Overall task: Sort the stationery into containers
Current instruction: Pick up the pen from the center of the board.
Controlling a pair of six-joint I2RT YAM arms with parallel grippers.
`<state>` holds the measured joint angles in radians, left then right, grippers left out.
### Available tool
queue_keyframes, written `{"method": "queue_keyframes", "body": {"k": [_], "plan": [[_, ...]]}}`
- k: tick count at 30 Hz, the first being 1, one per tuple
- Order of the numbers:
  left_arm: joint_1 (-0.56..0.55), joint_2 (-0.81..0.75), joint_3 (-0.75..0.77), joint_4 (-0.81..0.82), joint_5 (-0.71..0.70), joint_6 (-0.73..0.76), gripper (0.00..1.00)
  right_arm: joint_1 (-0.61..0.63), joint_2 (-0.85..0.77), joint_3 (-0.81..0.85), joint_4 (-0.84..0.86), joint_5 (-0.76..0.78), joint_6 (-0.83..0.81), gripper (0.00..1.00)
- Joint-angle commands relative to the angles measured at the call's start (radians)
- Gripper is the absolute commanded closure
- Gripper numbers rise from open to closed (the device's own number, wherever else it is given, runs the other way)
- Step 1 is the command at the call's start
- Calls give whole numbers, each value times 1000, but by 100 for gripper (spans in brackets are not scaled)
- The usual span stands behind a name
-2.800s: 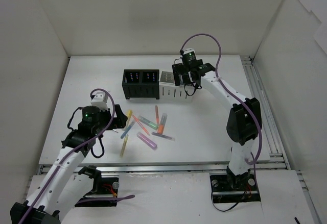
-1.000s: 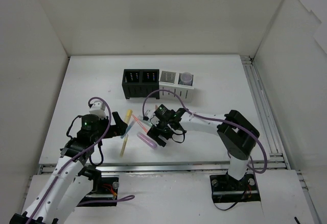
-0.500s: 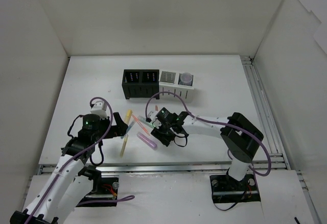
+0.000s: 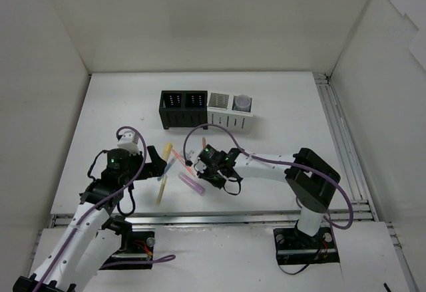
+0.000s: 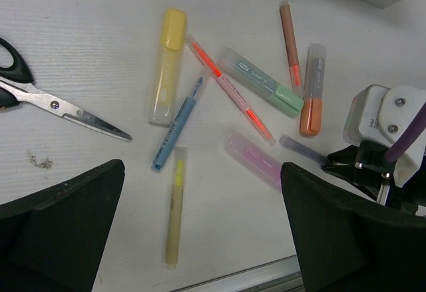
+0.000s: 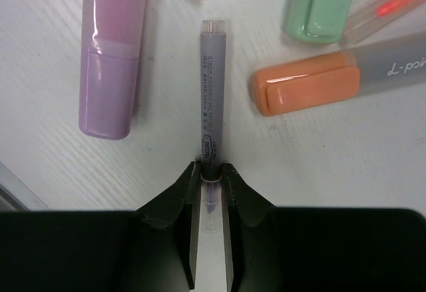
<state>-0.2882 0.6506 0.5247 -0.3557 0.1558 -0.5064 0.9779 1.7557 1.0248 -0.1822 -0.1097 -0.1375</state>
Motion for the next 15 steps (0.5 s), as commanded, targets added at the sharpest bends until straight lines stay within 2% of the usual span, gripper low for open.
{"method": "queue_keyframes", "body": {"k": [1, 7, 9, 11, 15], "plan": [[-6, 0, 6, 54, -9, 17, 1, 22, -51, 44, -91, 21, -66, 100], [-6, -3, 8, 64, -6, 23, 0, 59, -205, 87, -184, 212, -146, 100], [-6, -5, 12, 66, -10, 25, 1, 62, -274, 101, -189, 347, -215, 100], [-6, -5, 15, 61, -15, 25, 1, 59, -304, 133, -188, 489, -330, 100], [-6, -12, 26, 47, -33, 29, 1, 22, -286, 253, -201, 636, -584, 100]]}}
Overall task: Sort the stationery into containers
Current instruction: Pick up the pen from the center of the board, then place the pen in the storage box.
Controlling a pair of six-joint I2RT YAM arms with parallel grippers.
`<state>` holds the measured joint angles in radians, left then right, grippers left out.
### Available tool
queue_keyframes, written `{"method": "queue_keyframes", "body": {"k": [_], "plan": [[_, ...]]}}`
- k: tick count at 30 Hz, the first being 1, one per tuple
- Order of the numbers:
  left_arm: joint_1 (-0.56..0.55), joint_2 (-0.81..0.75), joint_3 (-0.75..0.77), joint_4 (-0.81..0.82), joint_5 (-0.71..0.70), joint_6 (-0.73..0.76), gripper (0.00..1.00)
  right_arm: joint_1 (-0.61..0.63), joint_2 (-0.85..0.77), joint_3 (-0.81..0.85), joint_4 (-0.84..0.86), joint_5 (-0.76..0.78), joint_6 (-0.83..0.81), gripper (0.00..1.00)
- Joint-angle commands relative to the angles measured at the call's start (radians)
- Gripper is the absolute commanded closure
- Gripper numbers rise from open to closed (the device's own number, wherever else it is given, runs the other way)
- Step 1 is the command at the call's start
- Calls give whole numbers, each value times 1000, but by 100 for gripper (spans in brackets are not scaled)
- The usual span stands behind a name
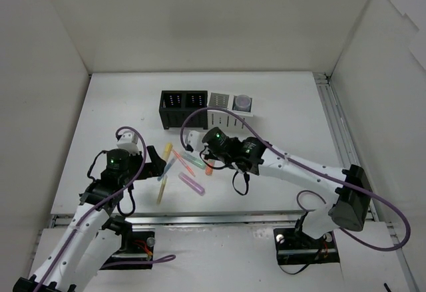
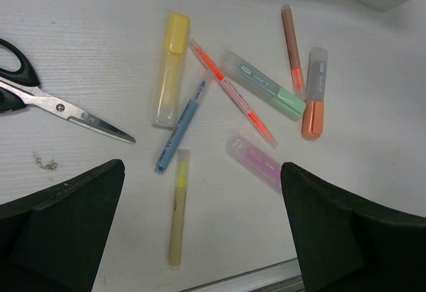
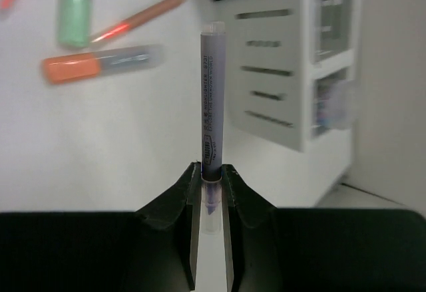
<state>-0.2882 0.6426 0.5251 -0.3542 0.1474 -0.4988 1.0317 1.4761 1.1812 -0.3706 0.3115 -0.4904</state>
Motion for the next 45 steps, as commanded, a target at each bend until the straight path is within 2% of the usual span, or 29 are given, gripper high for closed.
{"method": "queue_keyframes", "body": {"k": [1, 7, 10, 15, 19, 22, 32, 36, 38, 39, 42, 45], "plan": [[-6, -9, 27, 44, -28, 22, 1, -42, 4, 125, -17, 231, -344, 100], [-6, -9, 42, 18, -55, 19, 1, -127, 156, 351, -79, 349, -738, 100], [-16, 5, 59, 0, -75, 22, 0, -163, 239, 452, -102, 386, -874, 100], [-16, 28, 61, 0, -91, 22, 1, -209, 395, 610, -108, 403, -1022, 100], [-16, 42, 58, 1, -95, 22, 1, -245, 532, 750, -108, 481, -1117, 100], [-16, 48, 61, 1, -98, 23, 1, -249, 602, 773, -106, 521, -1183, 100], [-16, 71, 59, 18, -91, 28, 0, -242, 627, 661, -97, 431, -1234, 98], [-16, 69, 59, 17, -92, 28, 1, -243, 635, 617, -62, 405, -1240, 89], [-16, 65, 55, 15, -94, 26, 0, -242, 636, 607, -54, 397, -1234, 73], [-16, 65, 55, 17, -94, 28, 0, -240, 636, 606, -47, 397, -1223, 54], [-16, 65, 61, 15, -91, 31, 0, -236, 630, 636, -44, 403, -1199, 39], [-16, 69, 72, 11, -91, 32, 1, -226, 609, 691, -42, 420, -1166, 32]]}}
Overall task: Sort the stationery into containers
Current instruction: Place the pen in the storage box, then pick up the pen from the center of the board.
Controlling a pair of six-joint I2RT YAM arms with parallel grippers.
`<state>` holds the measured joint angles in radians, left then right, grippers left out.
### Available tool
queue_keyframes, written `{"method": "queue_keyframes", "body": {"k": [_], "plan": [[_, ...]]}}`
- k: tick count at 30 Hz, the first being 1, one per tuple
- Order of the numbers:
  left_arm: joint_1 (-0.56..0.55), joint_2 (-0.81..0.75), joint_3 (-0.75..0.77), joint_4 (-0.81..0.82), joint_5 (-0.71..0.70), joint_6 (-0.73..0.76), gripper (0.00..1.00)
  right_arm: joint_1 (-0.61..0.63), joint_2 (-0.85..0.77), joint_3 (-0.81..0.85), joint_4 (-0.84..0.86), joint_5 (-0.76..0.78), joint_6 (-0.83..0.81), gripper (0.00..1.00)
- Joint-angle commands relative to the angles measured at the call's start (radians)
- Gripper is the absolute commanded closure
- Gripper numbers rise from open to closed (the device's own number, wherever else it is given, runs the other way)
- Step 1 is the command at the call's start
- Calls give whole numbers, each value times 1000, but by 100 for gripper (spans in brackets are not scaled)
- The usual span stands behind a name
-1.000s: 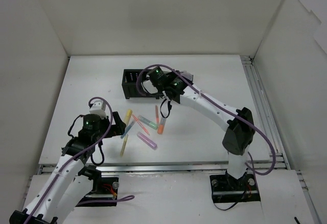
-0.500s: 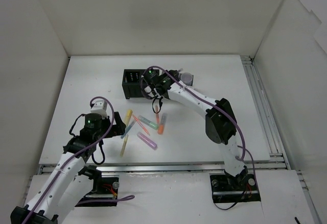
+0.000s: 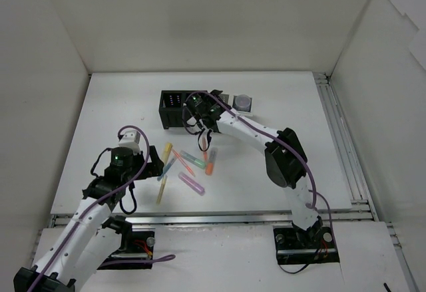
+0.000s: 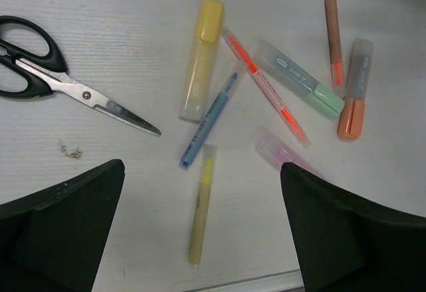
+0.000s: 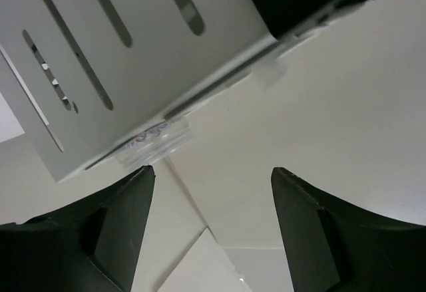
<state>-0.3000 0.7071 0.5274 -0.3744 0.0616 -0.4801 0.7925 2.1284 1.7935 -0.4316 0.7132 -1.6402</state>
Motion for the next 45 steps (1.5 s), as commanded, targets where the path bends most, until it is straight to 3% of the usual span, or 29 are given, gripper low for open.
{"method": "queue_keyframes", "body": {"k": [1, 7, 10, 11, 13, 14, 16, 18, 20, 22, 28, 37, 43, 44, 45], "plan": [[-4, 3, 75, 26, -3, 14, 1, 17, -59, 90, 19, 31, -10, 31], [-4, -32, 71, 25, 15, 12, 0, 50, -174, 161, 19, -27, 190, 21], [-4, -60, 49, 41, 30, 8, 0, 66, -289, 129, 19, -153, 424, 12], [-4, -69, 46, 46, 33, 3, 0, 68, -321, 116, 25, -205, 606, 10], [-4, -75, 43, 58, 50, 2, 1, 67, -421, 55, 39, -348, 808, 8], [-4, -72, 43, 60, 55, -2, 0, 70, -451, -33, 100, -386, 1005, 4], [-4, -63, 48, 65, 69, 3, 0, 68, -533, -135, 175, -478, 1258, 3], [-4, -55, 51, 69, 81, 6, 1, 77, -564, -271, 275, -457, 1428, 3], [-4, -41, 54, 69, 89, 12, 0, 83, -555, -330, 281, -405, 1674, 5], [-4, -31, 57, 71, 102, 14, 0, 86, -529, -365, 280, -365, 1800, 6], [-4, -27, 52, 66, 115, 18, 1, 88, -427, -407, 274, -369, 1999, 4], [-4, -49, 45, 55, 92, 12, 0, 83, -226, -323, 274, -373, 2106, 3], [-4, -54, 42, 60, 75, 3, 1, 86, -81, -261, 277, -374, 2114, 15], [-4, -52, 42, 60, 72, 0, 0, 83, -68, -255, 277, -371, 2114, 20], [-4, -49, 42, 58, 69, 0, 0, 83, -59, -243, 277, -370, 2111, 31]]}}
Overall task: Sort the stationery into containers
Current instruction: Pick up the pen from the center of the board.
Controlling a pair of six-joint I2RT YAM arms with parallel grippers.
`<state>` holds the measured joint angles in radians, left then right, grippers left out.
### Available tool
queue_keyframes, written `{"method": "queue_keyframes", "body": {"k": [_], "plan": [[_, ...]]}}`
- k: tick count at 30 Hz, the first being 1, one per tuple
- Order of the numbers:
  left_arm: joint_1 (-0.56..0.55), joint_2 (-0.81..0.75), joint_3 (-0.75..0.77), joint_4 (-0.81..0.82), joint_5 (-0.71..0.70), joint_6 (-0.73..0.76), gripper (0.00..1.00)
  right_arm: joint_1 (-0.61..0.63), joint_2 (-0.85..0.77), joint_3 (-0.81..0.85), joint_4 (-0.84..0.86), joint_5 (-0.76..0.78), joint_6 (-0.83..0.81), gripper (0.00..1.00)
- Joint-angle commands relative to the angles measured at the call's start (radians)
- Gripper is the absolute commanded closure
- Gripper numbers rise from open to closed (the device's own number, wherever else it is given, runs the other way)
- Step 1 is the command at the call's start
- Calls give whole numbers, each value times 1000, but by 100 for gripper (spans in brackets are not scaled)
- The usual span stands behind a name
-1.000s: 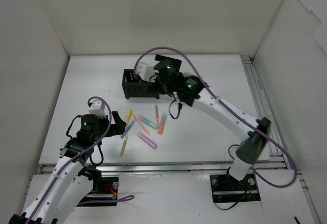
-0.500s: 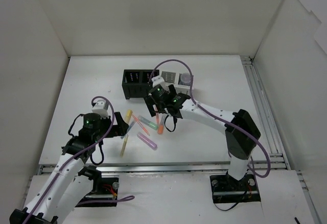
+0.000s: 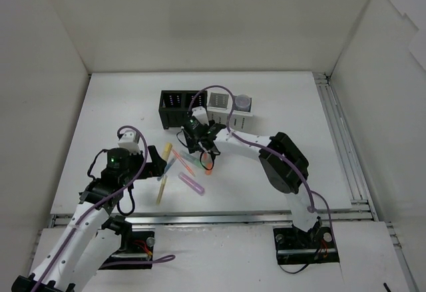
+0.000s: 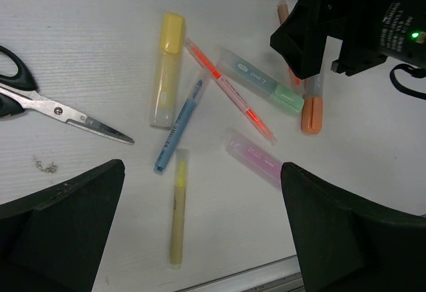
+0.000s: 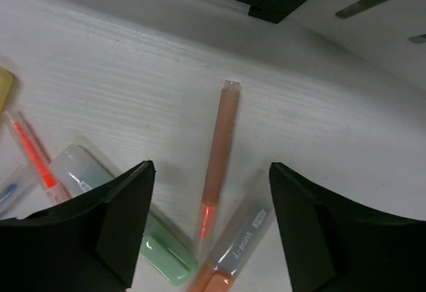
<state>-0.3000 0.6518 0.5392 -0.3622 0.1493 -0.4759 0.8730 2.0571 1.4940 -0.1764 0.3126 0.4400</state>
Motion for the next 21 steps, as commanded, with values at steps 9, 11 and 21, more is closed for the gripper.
{"method": "queue_keyframes", "body": {"k": [9, 11, 21], "plan": [[-4, 11, 41, 35, -42, -3, 1, -2, 5, -12, 23, 23, 85, 64], [-4, 11, 41, 35, -43, -3, 1, -2, -6, -32, 23, 0, 103, 70], [-4, 22, 33, 39, -53, -7, 1, 4, -25, -66, 22, -10, 109, 94]]}}
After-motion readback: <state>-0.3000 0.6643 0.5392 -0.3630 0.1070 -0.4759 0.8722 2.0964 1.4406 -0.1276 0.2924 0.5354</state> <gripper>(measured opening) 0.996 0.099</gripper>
